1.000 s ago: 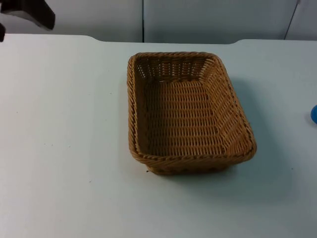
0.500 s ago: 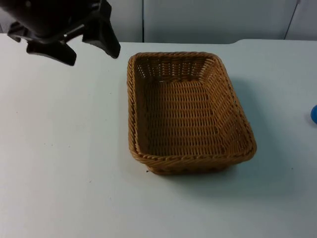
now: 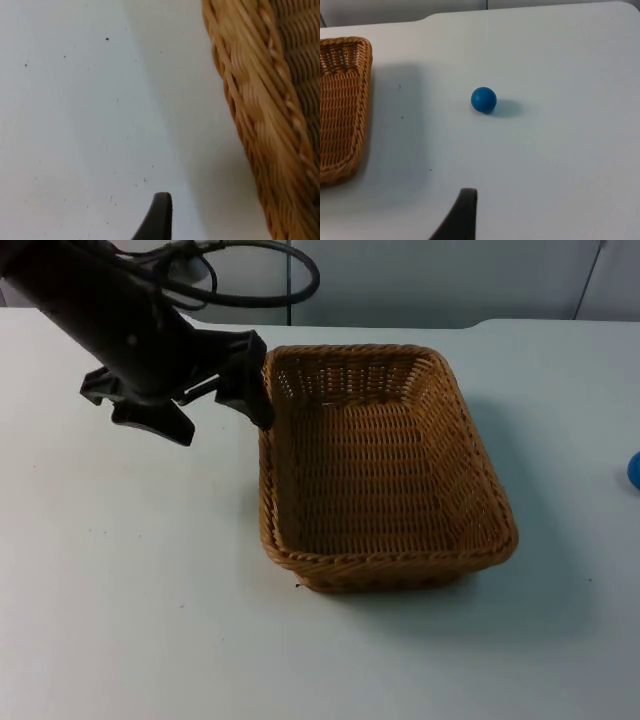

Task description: Pick up the basket with the left hand and place the ball into the basket with the right hand.

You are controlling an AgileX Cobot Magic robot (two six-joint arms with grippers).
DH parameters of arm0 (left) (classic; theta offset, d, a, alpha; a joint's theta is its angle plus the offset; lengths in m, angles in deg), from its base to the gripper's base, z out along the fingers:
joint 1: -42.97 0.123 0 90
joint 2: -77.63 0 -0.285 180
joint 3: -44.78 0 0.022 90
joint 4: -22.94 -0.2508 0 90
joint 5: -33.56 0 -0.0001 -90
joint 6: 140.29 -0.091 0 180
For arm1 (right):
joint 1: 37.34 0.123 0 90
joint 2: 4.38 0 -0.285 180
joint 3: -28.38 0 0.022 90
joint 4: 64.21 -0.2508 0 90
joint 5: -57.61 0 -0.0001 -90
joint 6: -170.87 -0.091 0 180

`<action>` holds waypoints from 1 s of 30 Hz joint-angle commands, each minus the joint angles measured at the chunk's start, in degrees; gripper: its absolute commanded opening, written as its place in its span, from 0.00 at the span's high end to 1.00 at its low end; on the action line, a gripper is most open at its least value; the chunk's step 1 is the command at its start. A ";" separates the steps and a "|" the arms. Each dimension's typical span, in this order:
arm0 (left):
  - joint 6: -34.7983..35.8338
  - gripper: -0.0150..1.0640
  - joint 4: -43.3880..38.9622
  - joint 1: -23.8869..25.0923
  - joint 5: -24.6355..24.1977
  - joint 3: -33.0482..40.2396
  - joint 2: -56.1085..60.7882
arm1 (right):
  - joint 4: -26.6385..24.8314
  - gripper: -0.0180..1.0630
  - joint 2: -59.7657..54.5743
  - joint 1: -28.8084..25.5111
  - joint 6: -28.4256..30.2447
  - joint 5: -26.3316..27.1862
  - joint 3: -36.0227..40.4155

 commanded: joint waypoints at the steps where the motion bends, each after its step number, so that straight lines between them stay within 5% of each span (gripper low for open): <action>1: -0.08 0.23 1.64 -0.90 -0.64 -1.49 -1.44 | -0.08 0.13 0.25 -0.37 -0.08 0.51 0.22; 19: 2.93 0.28 2.08 -7.14 0.11 -8.33 -9.39 | -0.08 0.13 0.25 -0.37 -0.08 0.51 0.22; 29: 3.18 0.99 4.97 -7.14 2.59 -8.33 -9.38 | -0.08 0.13 0.25 -0.37 -0.08 0.51 0.22; 30: 3.18 0.99 4.97 -7.14 2.59 -8.33 -9.38 | -0.08 0.13 0.25 -0.37 -0.08 0.51 0.22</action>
